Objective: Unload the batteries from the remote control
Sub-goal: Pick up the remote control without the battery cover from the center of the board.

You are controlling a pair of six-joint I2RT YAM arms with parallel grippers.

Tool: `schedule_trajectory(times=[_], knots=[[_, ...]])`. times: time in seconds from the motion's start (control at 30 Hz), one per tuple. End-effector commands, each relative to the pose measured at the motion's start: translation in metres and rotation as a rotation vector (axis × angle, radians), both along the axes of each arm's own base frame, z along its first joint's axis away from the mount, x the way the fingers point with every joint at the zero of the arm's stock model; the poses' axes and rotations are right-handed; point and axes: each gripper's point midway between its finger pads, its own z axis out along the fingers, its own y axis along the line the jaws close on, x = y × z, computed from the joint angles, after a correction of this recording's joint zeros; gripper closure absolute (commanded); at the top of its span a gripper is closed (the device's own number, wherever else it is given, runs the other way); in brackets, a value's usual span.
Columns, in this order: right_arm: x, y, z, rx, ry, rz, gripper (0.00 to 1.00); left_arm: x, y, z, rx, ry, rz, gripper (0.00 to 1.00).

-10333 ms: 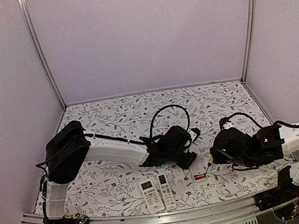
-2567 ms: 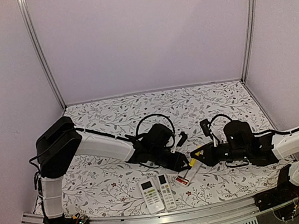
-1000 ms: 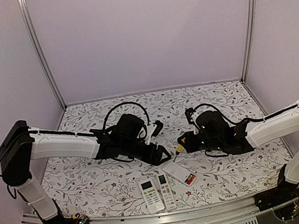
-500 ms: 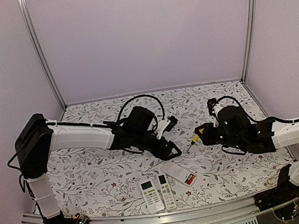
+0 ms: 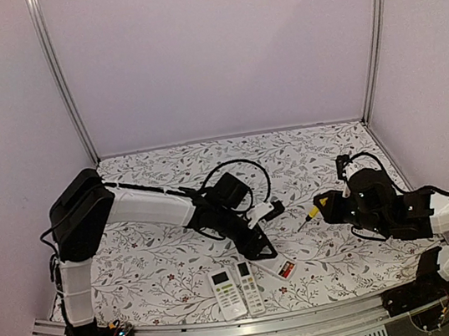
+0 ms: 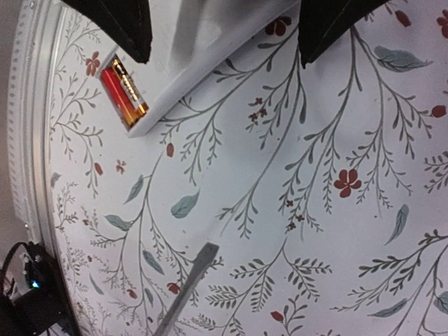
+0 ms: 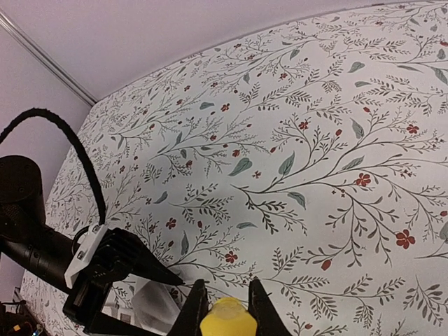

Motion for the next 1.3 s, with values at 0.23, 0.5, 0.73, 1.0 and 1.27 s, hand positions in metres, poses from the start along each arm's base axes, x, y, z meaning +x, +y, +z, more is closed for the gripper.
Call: schedule_trajectory(times=[0.23, 0.5, 0.73, 1.0, 1.27], knots=[[0.001, -0.007, -0.006, -0.004, 0.006, -0.030, 1.00, -0.053, 0.015, -0.005, 0.065, -0.012, -0.165, 0.28], [0.002, -0.003, -0.005, -0.006, 0.006, -0.019, 1.00, -0.061, 0.017, -0.008, 0.108, -0.161, -0.180, 0.14], [0.002, -0.003, -0.001, 0.001, 0.000, -0.020, 1.00, -0.047, 0.019, -0.019, 0.194, -0.364, -0.130, 0.20], [-0.002, -0.005, 0.004, 0.012, 0.009, -0.017, 1.00, -0.043, 0.018, -0.008, 0.180, -0.463, -0.094, 0.46], [-0.022, 0.004, 0.018, 0.037, 0.044, 0.102, 1.00, -0.031, 0.017, 0.003, 0.183, -0.507, -0.027, 0.55]])
